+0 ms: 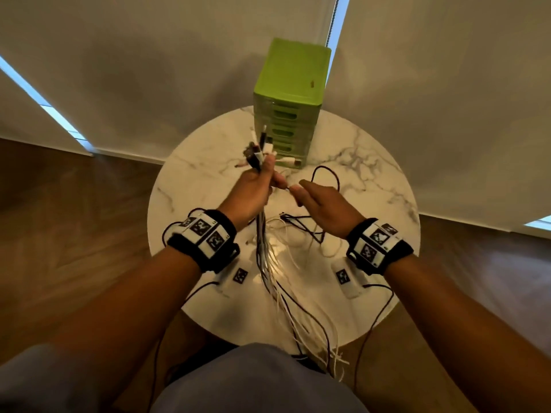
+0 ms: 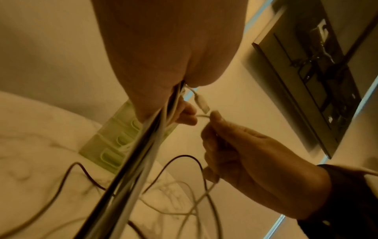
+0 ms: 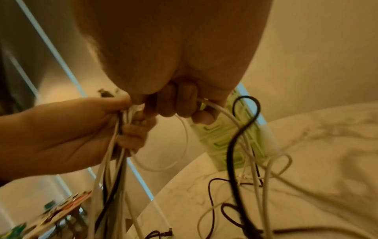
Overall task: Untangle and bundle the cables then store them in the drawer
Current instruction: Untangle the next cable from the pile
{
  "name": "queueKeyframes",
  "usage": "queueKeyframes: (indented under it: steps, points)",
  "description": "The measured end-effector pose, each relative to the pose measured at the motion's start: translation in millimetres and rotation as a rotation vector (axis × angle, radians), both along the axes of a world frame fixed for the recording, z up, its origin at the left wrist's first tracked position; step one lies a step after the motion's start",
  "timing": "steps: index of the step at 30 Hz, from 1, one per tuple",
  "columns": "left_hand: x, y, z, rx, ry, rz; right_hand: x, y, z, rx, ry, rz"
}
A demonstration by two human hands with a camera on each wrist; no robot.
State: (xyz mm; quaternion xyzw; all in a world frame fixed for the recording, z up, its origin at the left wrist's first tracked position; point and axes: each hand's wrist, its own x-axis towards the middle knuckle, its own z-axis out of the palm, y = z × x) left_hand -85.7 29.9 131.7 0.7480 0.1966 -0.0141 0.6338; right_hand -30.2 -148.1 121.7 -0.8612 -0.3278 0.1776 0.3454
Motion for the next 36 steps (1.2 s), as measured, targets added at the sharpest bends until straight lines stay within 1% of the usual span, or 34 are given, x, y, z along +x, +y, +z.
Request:
queueKeyframes:
  steps: [2,4,5,8,10,12,16,19,20,22,24,25,26,28,30,31,32,33,35,36]
  points:
    - [3,-9,-3,-0.113,0.044,-0.034,-7,10,7,0.009,-0.018,0.104]
    - [6,-15,-6,-0.249,0.028,-0.06,-9,14,6,0.042,-0.013,0.164]
    - [8,-17,-7,-0.28,0.012,-0.046,-9,14,4,0.05,0.004,0.165]
    - [12,-18,-2,-0.296,-0.081,0.075,-11,2,-9,0.021,0.113,0.111]
    - [14,-8,2,-0.326,-0.142,0.131,-16,-11,-22,-0.004,0.191,0.091]
    - [14,4,7,-0.354,-0.183,0.152,-21,-24,-33,-0.034,0.273,0.087]
    - [15,31,19,-0.525,-0.263,0.264,-20,-50,-59,-0.152,0.353,0.073]
    - [14,56,33,-0.523,-0.291,0.338,-14,-73,-83,-0.294,0.381,0.047]
    - [13,61,35,-0.492,-0.3,0.348,-11,-77,-85,-0.311,0.352,0.037]
    - [9,64,36,-0.388,-0.316,0.319,-1,-74,-81,-0.337,0.184,-0.046]
    - [4,56,34,-0.254,-0.3,0.256,8,-59,-66,-0.304,-0.014,-0.169]
    - [1,50,33,-0.161,-0.274,0.219,10,-47,-55,-0.265,-0.075,-0.192]
    - [-2,42,31,-0.056,-0.245,0.181,11,-35,-44,-0.207,-0.096,-0.195]
    - [-9,25,27,0.134,-0.193,0.095,6,-8,-18,-0.039,-0.066,-0.187]
    - [-14,9,25,0.215,-0.136,0.027,-2,13,1,0.102,-0.04,-0.153]
    - [-15,2,24,0.21,-0.1,0.023,-7,22,7,0.145,-0.034,-0.12]
    - [-15,-2,24,0.163,-0.058,0.036,-11,29,11,0.174,-0.027,-0.079]
    - [-14,-6,25,0.071,-0.026,0.056,-14,34,13,0.202,-0.012,-0.037]
    - [-10,-11,27,-0.131,-0.047,0.079,-16,39,12,0.271,0.043,0.032]
    - [-7,-11,27,-0.173,-0.081,0.077,-15,38,10,0.303,0.089,0.056]
